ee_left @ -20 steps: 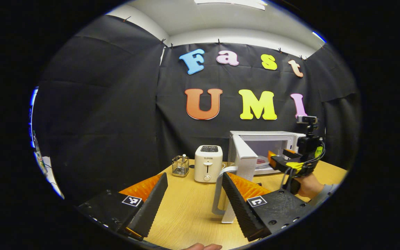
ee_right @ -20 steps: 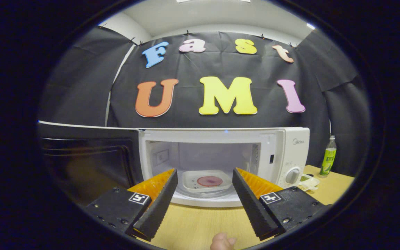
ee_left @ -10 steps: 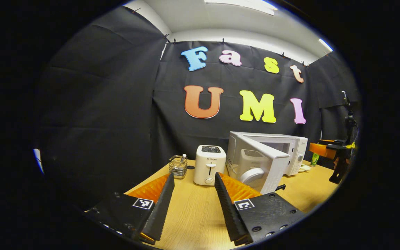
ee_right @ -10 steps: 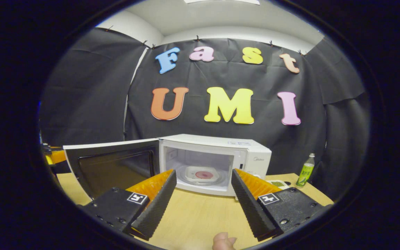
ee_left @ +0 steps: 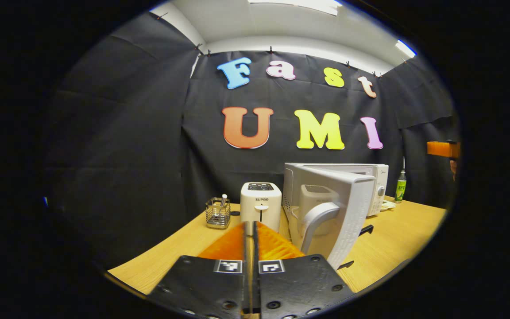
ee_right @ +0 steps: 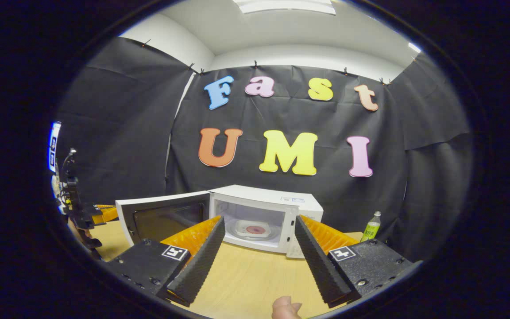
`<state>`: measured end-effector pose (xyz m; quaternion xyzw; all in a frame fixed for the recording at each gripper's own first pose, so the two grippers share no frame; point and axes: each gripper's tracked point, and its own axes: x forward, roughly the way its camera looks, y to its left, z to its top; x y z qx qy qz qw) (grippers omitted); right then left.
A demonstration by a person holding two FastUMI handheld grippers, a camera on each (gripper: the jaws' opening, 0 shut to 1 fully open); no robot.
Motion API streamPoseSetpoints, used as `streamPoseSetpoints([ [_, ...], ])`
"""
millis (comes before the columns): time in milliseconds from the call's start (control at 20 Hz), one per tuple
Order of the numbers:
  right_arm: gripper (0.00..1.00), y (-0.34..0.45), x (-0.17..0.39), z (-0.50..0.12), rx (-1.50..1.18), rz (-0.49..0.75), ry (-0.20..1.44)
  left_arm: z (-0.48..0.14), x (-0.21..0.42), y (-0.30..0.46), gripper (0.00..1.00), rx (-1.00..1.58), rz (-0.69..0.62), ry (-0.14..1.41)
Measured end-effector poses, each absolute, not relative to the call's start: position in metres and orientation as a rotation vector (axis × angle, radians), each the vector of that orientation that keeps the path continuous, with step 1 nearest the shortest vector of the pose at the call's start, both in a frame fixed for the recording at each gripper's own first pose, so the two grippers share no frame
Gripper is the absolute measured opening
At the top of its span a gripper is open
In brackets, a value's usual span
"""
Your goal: Open the microwave oven with the left hand, put the food in, and close the microwave oven.
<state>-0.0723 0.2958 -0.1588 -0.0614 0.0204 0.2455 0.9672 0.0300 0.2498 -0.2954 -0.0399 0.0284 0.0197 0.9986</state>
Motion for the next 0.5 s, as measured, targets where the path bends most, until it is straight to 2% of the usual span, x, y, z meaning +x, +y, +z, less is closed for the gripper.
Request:
streamPoseSetpoints([
  [50,1.0,0.295,-0.075,-0.158,-0.116,0.505,0.043,-0.3,0.031,0.244,0.01,-0.096,0.018,0.07],
  [100,0.96,0.292,-0.077,-0.154,-0.111,0.506,0.042,-0.298,0.036,0.243,0.0,-0.095,0.018,0.05],
  [350,0.96,0.274,-0.079,-0.145,-0.088,0.493,0.054,-0.308,0.054,0.213,0.0,-0.065,-0.091,0.08],
  [400,1.0,0.271,-0.079,-0.141,-0.081,0.488,0.05,-0.31,0.048,0.202,0.0,-0.066,-0.133,0.098],
  [500,1.0,0.261,-0.077,-0.138,-0.072,0.474,0.046,-0.3,0.049,0.187,0.0,-0.068,-0.192,0.067],
])
